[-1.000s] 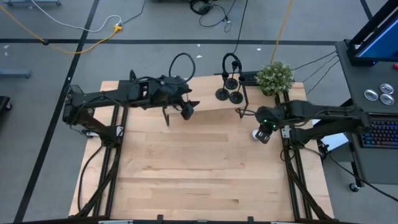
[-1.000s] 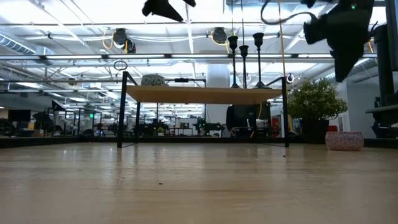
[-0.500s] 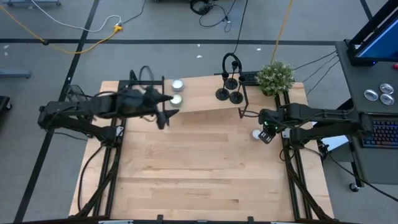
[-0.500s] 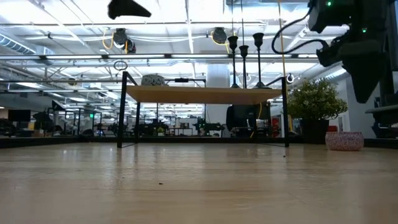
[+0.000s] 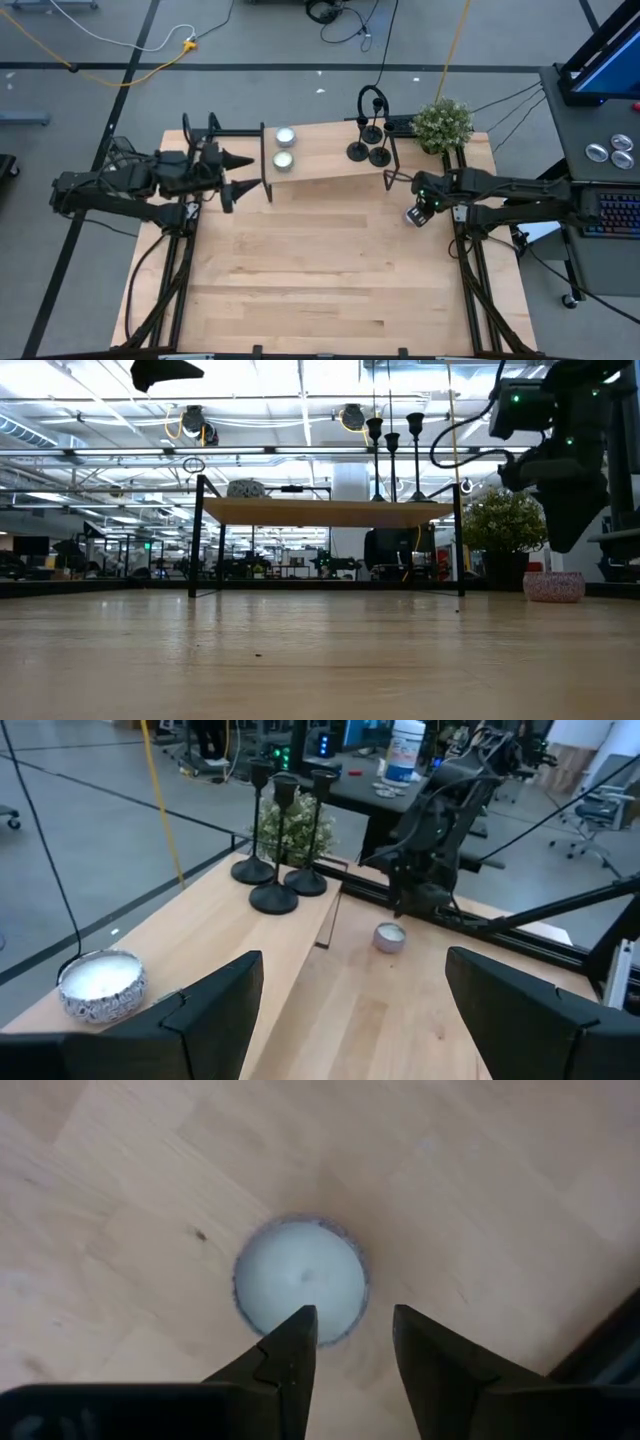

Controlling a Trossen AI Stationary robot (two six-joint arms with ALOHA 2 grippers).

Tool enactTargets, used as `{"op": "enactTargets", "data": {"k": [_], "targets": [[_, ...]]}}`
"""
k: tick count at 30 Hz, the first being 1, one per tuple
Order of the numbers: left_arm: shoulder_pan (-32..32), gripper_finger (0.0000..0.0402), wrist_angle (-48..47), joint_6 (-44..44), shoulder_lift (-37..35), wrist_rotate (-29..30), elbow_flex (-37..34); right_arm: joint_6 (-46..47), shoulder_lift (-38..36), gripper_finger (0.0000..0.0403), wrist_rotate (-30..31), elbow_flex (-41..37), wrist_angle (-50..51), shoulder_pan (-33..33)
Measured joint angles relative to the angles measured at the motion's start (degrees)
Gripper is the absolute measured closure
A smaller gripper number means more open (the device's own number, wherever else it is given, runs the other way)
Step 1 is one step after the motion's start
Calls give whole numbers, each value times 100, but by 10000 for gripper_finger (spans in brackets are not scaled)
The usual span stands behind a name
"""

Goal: Pick & Place candle stick holders
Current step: Put the pink and blue scented candle on the shelf

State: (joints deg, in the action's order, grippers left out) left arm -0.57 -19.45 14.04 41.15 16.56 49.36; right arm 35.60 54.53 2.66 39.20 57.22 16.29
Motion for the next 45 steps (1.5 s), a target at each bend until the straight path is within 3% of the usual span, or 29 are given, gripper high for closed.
{"op": "enactTargets", "data": {"k": [17,45], "targets": [[1,80,3,25,19,-2,-2,-284,2,277,18,-631,-729,335],[1,80,-5,15,19,-15,-2,81,429,312,22,-636,-1073,551]]}}
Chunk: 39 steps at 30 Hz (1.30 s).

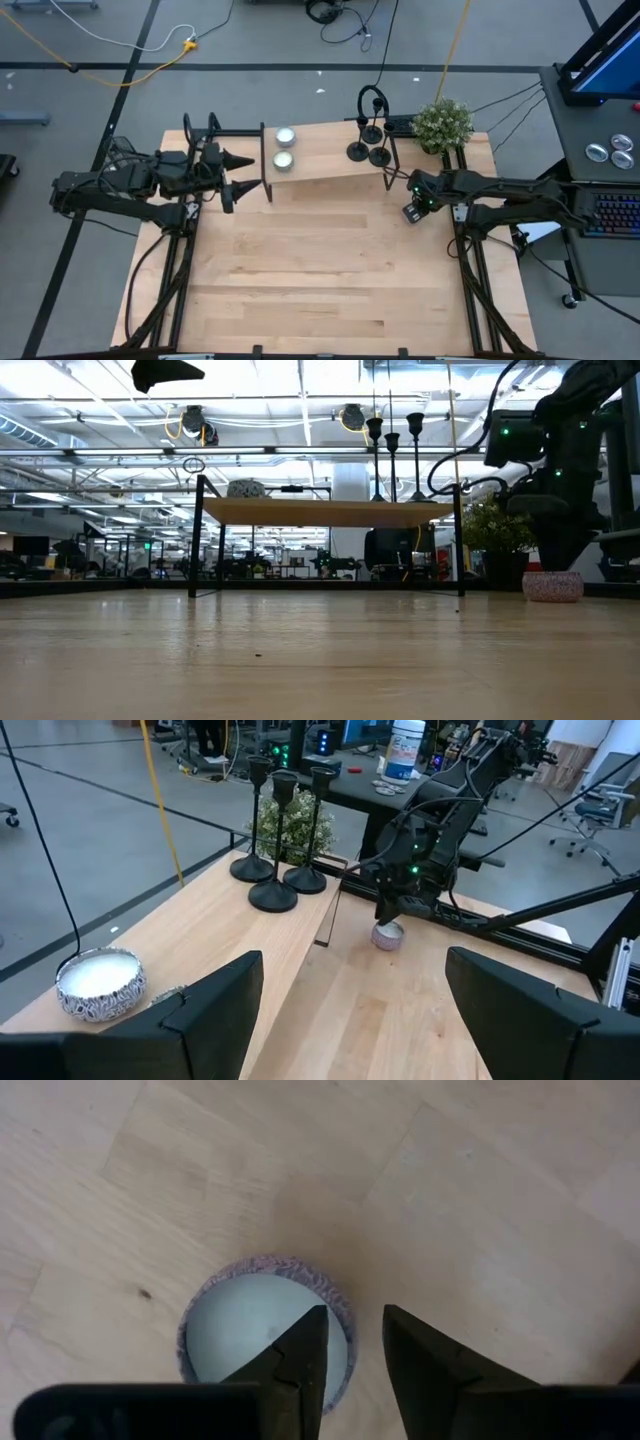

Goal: Pick & Place candle stick holders
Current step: Put the pink and blue scented candle on the shelf

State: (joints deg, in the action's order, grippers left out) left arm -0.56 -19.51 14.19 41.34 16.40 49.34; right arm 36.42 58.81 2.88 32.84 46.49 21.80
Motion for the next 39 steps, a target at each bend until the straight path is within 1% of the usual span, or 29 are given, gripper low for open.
{"op": "enactTargets", "data": {"k": [11,14,19,21,29,33,37,39], "targets": [[0,80,-22,-36,0,1,0,156,168,316,4,0,-3,-2],[0,80,-28,-35,0,2,0,174,168,334,4,0,-4,-2],[0,80,-30,-31,0,2,0,171,168,387,28,0,-2,-2],[0,80,-31,-8,0,2,0,167,172,397,34,0,2,-2],[0,80,-31,438,0,2,0,193,155,400,24,0,5,-2],[0,80,-31,710,0,-14,0,195,53,401,-156,3,-2,-99],[0,80,-33,737,2,-290,0,217,-128,402,-420,162,19,-356],[0,80,-33,733,18,-462,0,297,-212,402,-455,327,37,-552]]}}
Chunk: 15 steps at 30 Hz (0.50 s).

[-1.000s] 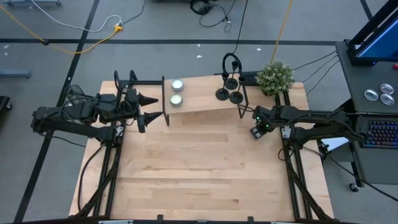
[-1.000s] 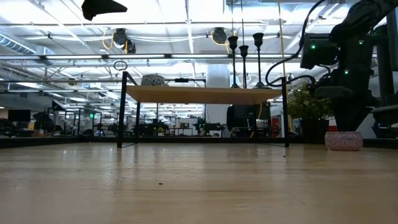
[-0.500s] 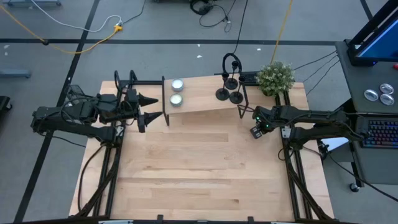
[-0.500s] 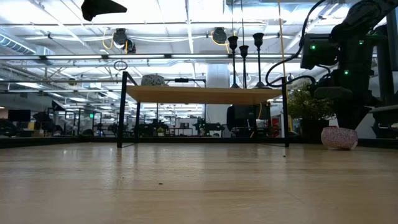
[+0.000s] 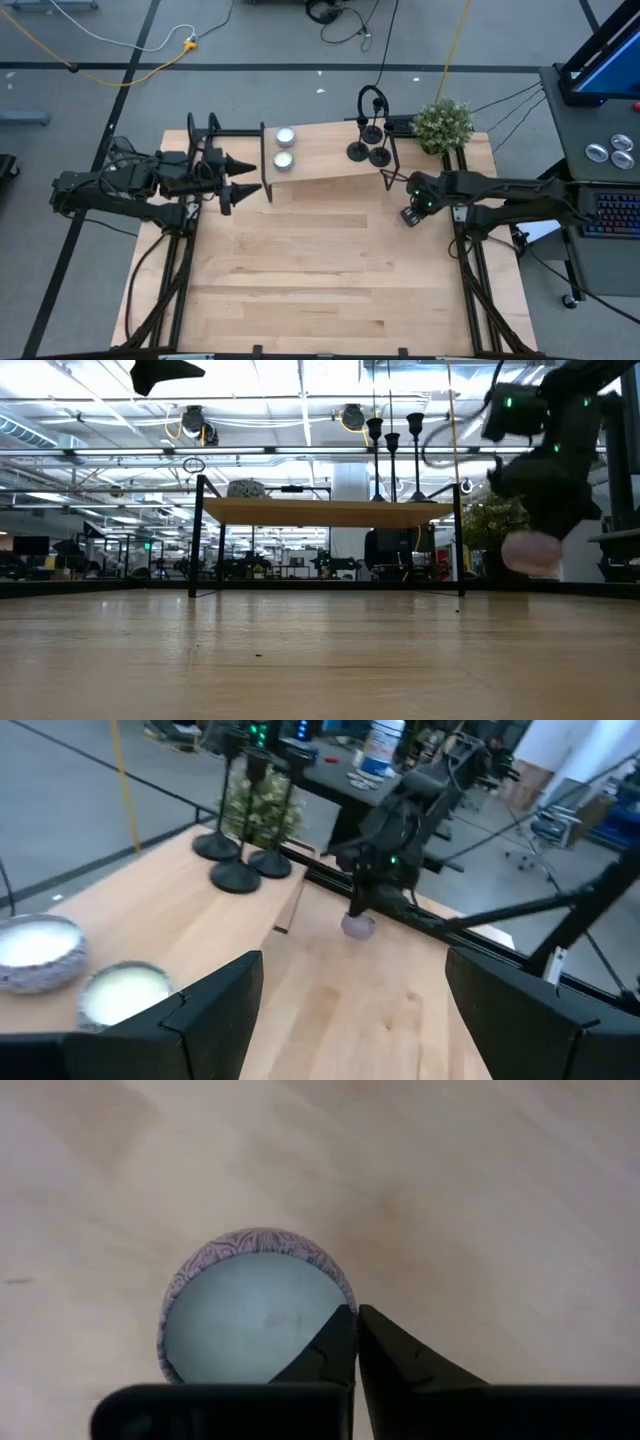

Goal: Pick & Place candle stick holders
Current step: Put the pink and blue scented candle on the shelf

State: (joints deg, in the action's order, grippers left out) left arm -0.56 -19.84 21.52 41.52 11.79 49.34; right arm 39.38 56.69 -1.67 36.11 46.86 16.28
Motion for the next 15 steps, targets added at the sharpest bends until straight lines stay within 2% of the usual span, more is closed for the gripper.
{"op": "enactTargets", "data": {"k": [8,15], "targets": [[2,80,84,26,579,-436,0,380,-116,402,-9,982,14,-973],[2,80,753,-97,1452,-782,0,637,170,402,84,1958,-36,-1675]]}}
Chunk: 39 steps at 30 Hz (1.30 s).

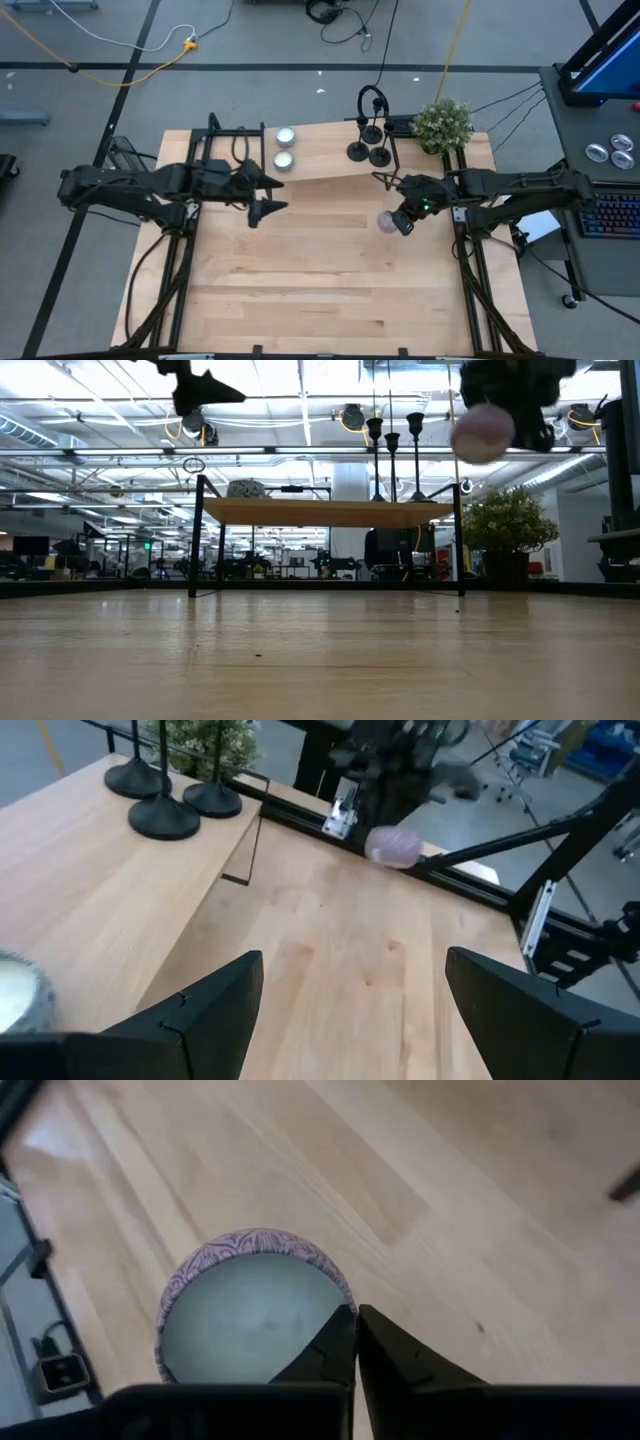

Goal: Pick & Place candle stick holders
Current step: Put the pink and blue scented candle on the shelf

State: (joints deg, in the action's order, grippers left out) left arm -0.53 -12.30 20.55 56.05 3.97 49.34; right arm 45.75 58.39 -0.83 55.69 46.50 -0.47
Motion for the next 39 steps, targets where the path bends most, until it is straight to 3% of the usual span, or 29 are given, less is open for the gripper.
{"op": "enactTargets", "data": {"k": [13,23,32,39], "targets": [[-2,80,145,-251,366,0,0,-1202,1465,403,450,2220,44,-361],[29,80,297,-289,365,5,2,-2434,2430,403,1368,3601,43,-332],[335,80,999,-954,370,691,1,-3118,3110,403,1620,4278,0,-167],[302,80,1050,-218,370,913,2,-3654,3259,403,2072,4349,-617,-33]]}}
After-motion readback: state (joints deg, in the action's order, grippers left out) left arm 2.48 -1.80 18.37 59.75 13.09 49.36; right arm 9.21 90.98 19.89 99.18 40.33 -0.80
